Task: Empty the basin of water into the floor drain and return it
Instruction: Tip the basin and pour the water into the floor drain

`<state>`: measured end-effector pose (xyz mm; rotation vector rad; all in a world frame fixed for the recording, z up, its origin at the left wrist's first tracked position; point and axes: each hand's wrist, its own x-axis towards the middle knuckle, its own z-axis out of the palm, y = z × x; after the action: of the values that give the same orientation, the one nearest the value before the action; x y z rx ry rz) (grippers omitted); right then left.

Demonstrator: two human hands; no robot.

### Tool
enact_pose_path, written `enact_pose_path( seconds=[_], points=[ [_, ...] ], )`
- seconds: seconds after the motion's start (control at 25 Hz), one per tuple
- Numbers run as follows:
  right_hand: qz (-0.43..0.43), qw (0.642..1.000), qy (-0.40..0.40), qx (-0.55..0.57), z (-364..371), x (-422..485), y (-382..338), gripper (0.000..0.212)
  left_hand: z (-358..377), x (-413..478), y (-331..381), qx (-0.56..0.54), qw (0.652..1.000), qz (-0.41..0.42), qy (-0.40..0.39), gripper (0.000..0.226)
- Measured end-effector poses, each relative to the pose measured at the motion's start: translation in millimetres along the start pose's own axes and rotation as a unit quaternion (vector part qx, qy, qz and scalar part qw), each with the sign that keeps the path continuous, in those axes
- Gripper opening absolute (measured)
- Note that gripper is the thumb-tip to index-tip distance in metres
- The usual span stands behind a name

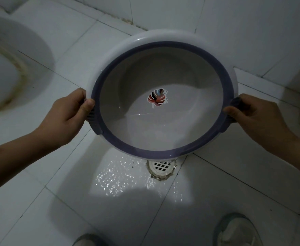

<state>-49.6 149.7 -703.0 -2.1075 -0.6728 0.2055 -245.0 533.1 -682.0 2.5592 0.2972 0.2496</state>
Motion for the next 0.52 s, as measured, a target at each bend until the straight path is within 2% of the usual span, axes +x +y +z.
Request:
enact_pose_path(
  seconds=[0.24,0.52],
  points=[
    [0.005,0.997,-0.032,-0.073,-6,-6,-2,0.026,-11,4,1,0.018,0.999,0.027,-0.021,0.03],
    [0.021,0.991,-0.055,-0.122,-13,-14,-9,0.022,-15,2,4,0.018,0.998,0.051,-0.042,0.051]
  ],
)
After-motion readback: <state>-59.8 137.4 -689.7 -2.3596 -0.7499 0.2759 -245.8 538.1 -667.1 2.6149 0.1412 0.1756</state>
